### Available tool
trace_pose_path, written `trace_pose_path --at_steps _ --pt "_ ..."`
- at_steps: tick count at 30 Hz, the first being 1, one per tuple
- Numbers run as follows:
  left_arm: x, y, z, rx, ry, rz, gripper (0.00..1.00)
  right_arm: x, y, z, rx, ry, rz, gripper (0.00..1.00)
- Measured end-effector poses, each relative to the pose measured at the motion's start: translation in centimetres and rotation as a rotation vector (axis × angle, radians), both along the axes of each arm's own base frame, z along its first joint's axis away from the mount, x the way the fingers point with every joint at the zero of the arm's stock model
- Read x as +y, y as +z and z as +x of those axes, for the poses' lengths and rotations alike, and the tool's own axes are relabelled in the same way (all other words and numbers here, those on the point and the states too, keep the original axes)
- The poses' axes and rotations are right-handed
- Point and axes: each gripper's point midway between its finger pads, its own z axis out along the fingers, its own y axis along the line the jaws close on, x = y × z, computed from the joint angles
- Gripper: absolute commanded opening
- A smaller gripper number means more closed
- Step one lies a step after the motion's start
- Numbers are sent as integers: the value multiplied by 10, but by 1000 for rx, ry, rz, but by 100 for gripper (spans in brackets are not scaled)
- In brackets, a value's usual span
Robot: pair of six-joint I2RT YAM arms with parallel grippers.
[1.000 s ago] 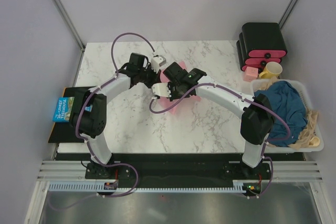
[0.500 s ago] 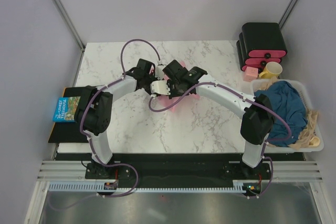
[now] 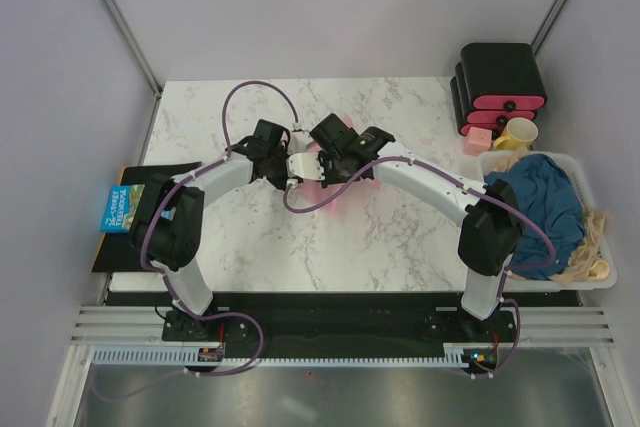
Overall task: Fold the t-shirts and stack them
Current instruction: Fold the long partially folded tshirt into a neat square
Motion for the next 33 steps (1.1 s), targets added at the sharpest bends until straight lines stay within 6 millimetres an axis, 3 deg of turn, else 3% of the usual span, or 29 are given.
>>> trace_pose_path --at_steps 7,12,16,20,26,33 --pt "-14 0 4 -31 -10 -12 2 0 -1 -2 8 4 -3 0" --pt "-33 -14 -5 -16 -59 3 2 1 1 -2 10 12 -6 0" --pt "-45 -26 -17 11 -106 19 2 1 10 6 -6 12 -5 0" --pt "-46 -26 -16 5 -114 22 2 4 17 17 -26 4 6 0" --pt "-34 -28 -6 -32 -62 91 2 15 18 27 -39 9 29 0" --pt "21 -6 23 -193 166 260 8 38 23 24 -46 51 105 0"
